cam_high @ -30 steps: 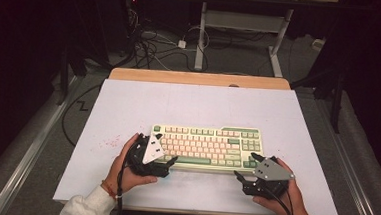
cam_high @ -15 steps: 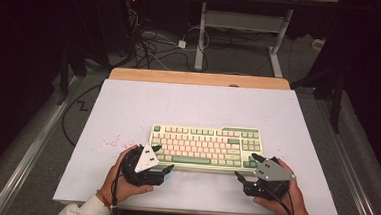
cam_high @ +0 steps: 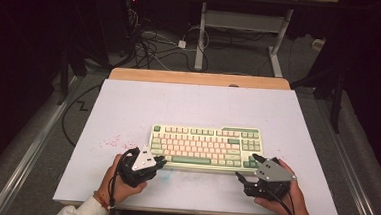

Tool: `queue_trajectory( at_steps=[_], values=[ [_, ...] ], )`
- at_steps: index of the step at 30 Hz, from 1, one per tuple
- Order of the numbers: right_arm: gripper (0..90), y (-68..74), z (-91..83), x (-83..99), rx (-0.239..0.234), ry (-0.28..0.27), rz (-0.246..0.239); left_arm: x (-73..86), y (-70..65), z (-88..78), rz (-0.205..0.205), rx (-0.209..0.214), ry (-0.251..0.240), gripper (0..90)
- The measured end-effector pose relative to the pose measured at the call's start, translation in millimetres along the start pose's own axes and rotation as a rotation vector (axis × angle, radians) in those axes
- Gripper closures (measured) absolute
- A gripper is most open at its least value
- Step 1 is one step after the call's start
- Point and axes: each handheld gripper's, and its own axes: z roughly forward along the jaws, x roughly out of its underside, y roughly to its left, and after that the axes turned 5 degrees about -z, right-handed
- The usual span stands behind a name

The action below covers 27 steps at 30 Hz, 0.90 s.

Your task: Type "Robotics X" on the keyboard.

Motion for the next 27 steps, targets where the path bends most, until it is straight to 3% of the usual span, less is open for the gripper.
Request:
queue_trajectory(
  at_steps=[3,9,12,17,19,27],
  values=[
    [24.8,0.2,0.0,0.1,0.0,0.002,-0.008,-0.5,1.4,-0.4,-0.001,0.008,0.011,87.0],
    [24.8,0.0,-0.1,0.5,0.002,0.007,-0.003,-5.0,6.3,2.4,-0.018,0.02,0.026,87.3],
    [24.8,-0.6,-0.6,0.2,0.007,0.005,-0.002,-9.5,8.9,8.5,-0.037,0.014,0.034,87.3],
    [24.8,-2.2,-0.5,0.5,0.011,0.006,0.002,-21.0,9.5,25.1,-0.031,0.034,0.062,87.3],
    [24.8,-2.5,-0.6,0.7,0.012,0.006,0.003,-26.2,10.2,29.7,-0.04,0.037,0.051,87.3],
    [24.8,-3.9,-0.5,2.0,0.015,0.009,0.005,-40.1,2.3,51.1,-0.003,0.052,0.086,87.2]
  ],
)
